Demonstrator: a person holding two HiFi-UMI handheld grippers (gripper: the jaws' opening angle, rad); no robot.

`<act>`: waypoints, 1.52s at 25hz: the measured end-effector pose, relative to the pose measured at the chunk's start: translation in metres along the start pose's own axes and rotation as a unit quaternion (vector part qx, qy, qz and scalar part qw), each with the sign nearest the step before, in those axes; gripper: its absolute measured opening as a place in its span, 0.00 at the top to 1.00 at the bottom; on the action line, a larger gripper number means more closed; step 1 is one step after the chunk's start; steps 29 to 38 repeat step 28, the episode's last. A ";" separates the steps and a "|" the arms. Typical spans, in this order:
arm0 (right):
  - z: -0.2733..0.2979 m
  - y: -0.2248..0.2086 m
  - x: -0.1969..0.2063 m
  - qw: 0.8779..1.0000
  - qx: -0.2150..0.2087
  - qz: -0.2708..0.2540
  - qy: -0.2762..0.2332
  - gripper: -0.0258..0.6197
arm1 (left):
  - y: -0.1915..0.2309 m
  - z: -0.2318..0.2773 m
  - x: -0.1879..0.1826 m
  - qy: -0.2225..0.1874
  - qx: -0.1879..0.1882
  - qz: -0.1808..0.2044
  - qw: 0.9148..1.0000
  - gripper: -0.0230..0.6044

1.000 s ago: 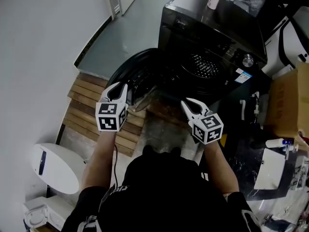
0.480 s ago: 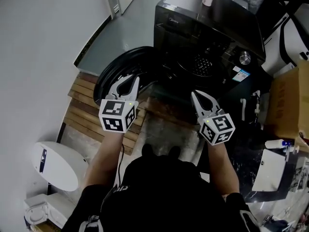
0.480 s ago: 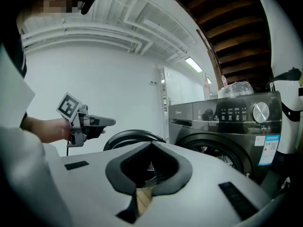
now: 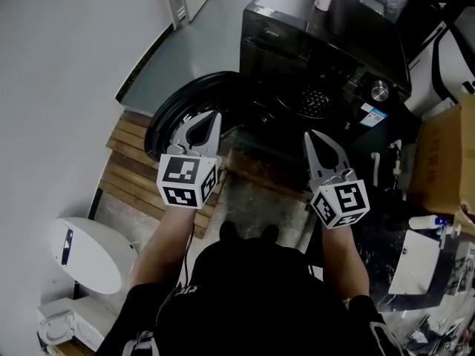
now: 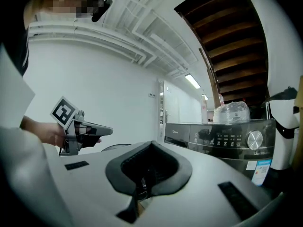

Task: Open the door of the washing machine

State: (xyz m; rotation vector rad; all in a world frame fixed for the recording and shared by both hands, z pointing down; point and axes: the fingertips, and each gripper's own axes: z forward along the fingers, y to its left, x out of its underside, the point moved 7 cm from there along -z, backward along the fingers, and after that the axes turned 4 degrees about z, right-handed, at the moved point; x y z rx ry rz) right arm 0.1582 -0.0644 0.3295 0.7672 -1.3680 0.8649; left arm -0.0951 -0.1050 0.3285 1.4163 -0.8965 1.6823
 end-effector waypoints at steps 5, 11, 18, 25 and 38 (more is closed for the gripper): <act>-0.004 -0.004 -0.007 0.999 0.013 -0.029 -0.005 0.97 | 0.008 0.004 0.005 0.002 -0.010 -0.010 1.000 0.95; -0.007 -0.023 -0.014 0.999 0.033 -0.030 -0.011 0.97 | 0.017 0.010 0.009 0.006 -0.024 -0.016 1.000 0.95; -0.014 -0.044 -0.001 0.998 0.057 -0.017 -0.003 0.97 | 0.023 0.012 0.019 0.012 -0.026 -0.016 0.999 0.95; -0.012 -0.059 0.002 0.997 0.075 -0.012 -0.007 0.97 | 0.028 0.020 0.024 0.008 -0.032 -0.029 0.999 0.95; -0.010 -0.064 -0.003 0.997 0.078 -0.021 -0.010 0.97 | 0.027 0.024 0.018 -0.001 -0.034 -0.021 0.999 0.95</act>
